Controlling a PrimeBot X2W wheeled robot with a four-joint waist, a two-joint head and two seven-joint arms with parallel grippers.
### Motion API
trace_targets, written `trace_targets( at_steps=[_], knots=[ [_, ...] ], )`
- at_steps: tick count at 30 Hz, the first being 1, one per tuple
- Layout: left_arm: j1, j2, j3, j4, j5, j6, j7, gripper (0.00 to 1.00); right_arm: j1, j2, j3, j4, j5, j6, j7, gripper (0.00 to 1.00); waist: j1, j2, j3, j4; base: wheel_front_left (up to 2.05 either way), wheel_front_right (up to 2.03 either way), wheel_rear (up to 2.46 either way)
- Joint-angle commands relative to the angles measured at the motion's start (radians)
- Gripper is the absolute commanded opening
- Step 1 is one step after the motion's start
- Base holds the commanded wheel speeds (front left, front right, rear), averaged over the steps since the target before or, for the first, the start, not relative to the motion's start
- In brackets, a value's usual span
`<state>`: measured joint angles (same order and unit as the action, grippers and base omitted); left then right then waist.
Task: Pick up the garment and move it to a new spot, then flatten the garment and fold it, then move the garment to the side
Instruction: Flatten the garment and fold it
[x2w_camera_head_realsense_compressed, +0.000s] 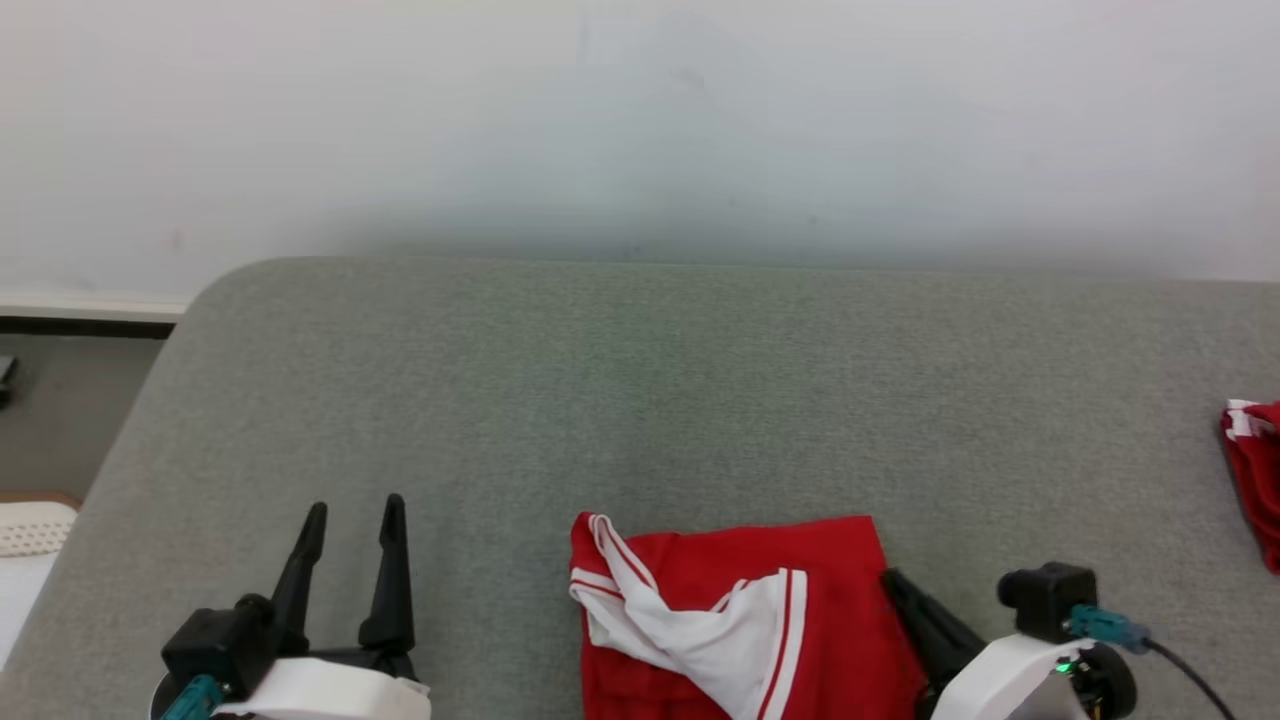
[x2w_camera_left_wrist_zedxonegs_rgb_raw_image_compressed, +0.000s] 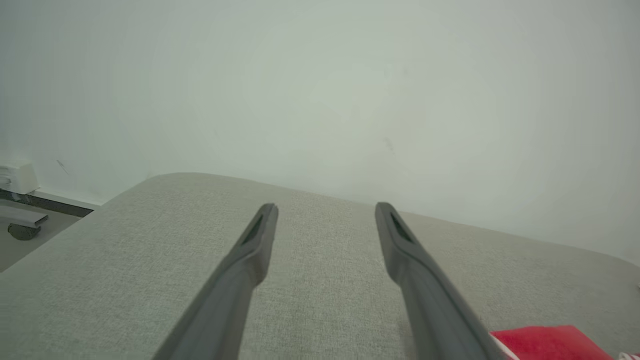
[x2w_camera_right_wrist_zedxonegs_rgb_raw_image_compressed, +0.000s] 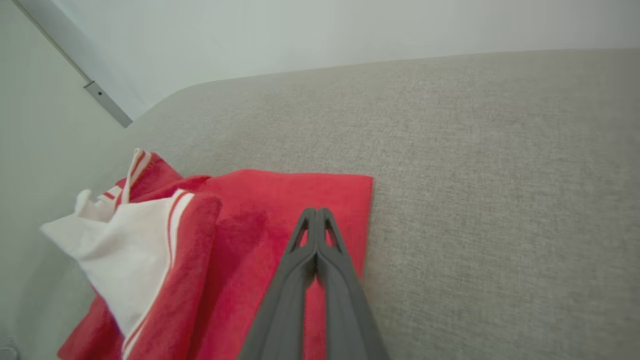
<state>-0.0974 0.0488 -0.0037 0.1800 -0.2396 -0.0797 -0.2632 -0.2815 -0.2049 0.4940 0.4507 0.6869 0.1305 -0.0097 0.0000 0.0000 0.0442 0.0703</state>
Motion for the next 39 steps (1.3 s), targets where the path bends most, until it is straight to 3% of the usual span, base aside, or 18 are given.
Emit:
trace_targets(
  at_steps=[1,10,15,21,28,35,36,37,38,39],
  knots=[
    [-0.002,0.004,0.002,0.002,-0.005,0.0,-0.001,1.0,-0.011,0.005,0.035,0.018,0.025,0.0,0.005,0.0,0.0,0.0,-0.002,0.021,0.0,0.0,0.0],
    [0.007,0.004,-0.004,0.003,-0.008,0.004,-0.001,1.0,-0.028,0.039,0.254,0.016,0.124,0.0,0.008,0.0,0.0,0.0,-0.008,0.07,0.0,0.0,0.0],
    [0.013,0.004,-0.006,0.001,-0.007,0.009,-0.001,1.0,-0.046,0.037,0.422,-0.034,0.186,0.0,0.013,0.0,0.0,0.0,-0.007,0.073,0.0,0.0,0.0],
    [0.011,0.004,-0.006,0.0,-0.001,0.009,-0.001,1.0,-0.083,0.025,0.539,-0.074,0.264,0.0,-0.019,0.0,0.0,0.0,-0.008,0.063,0.0,0.0,0.0],
    [0.017,0.004,0.001,-0.006,0.008,0.009,-0.001,1.0,-0.16,-0.043,0.544,-0.096,0.311,0.0,-0.135,0.0,0.0,0.0,-0.018,0.022,0.0,0.0,0.0],
    [0.026,0.004,0.015,-0.019,0.013,0.005,-0.001,1.0,-0.197,-0.137,0.428,-0.087,0.288,0.0,-0.223,0.0,0.0,0.0,-0.03,-0.034,0.0,0.0,0.0],
    [0.028,0.004,0.018,-0.02,0.015,0.005,-0.001,1.0,-0.195,-0.147,0.404,-0.086,0.281,0.0,-0.23,0.18,0.0,0.0,-0.032,-0.043,0.0,0.0,0.0],
    [0.029,0.004,0.02,-0.022,0.016,0.004,-0.001,1.0,-0.192,-0.157,0.381,-0.084,0.269,0.0,-0.234,0.42,0.0,0.0,-0.034,-0.052,0.0,0.0,0.0],
    [0.03,0.004,0.022,-0.024,0.018,0.003,-0.001,1.0,-0.186,-0.166,0.356,-0.082,0.259,0.0,-0.24,0.78,0.0,0.0,-0.035,-0.06,0.0,0.0,0.0],
    [0.031,0.004,0.024,-0.027,0.019,0.002,-0.001,1.0,-0.178,-0.172,0.331,-0.079,0.251,0.0,-0.241,1.0,0.0,0.0,-0.036,-0.069,0.0,0.0,0.0]
  ],
)
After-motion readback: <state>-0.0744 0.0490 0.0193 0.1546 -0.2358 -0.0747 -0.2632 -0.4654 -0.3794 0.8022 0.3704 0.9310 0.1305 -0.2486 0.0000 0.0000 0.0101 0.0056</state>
